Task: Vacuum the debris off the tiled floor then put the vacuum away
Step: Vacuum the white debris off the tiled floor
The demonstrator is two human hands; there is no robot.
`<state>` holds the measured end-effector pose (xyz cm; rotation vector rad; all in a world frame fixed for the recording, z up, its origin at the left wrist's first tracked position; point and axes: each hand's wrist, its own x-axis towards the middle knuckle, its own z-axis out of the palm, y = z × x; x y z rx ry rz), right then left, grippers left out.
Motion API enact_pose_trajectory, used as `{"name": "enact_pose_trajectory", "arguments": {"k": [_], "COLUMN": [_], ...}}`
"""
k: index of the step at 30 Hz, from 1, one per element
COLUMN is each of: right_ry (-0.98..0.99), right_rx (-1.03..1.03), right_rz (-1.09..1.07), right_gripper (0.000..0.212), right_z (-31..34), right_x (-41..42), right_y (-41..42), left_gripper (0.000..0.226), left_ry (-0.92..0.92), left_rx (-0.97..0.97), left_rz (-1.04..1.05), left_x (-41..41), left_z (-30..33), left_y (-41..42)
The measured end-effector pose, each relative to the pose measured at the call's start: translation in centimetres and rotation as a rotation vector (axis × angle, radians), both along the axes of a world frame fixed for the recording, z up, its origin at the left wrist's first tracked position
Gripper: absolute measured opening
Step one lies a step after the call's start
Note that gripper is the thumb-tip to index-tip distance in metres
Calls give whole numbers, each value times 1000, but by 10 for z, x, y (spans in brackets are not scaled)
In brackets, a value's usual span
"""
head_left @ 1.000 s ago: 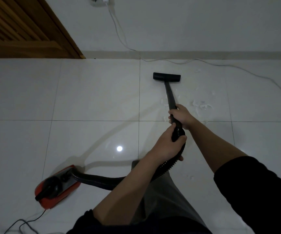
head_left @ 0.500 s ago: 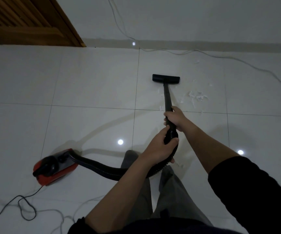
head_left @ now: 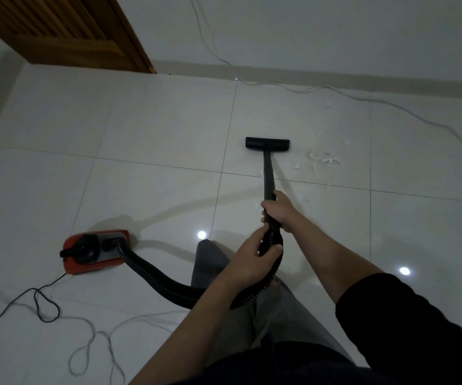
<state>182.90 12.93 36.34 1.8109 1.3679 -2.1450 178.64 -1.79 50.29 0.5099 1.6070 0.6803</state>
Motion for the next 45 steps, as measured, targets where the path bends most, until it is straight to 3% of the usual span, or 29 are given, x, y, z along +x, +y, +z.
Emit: {"name": "enact_pose_trajectory", "arguments": {"k": [11, 17, 21, 26, 33, 39, 45], "right_ry": [-32, -44, -36, -51, -52, -47, -30], "right_rx": [-18, -37, -36, -35, -45, -34, -18], "right_rz": [17, 14, -5, -4, -40, -53, -36], "right_gripper": [42, 60, 41, 36, 62, 28, 24], "right_z": [-2, -4, 0, 2, 4, 12, 17], "right_x": [22, 33, 36, 39, 45, 53, 62], "right_y": [-41, -67, -89, -122, -171, -208, -234], "left_gripper": [52, 52, 54, 54, 58, 59, 59], "left_ry": [6, 22, 48, 38, 43, 62, 89], "left_rx": [6, 11, 20, 33, 26, 24, 40], "left_rz": [-7, -36, -48, -53, -65, -64, -83], "left_x": [21, 27, 29, 31, 35, 43, 53], "left_z": [10, 11, 8, 7, 6, 9, 11], "left_y": [-38, -62, -84, -118, -167, -205, -232]}}
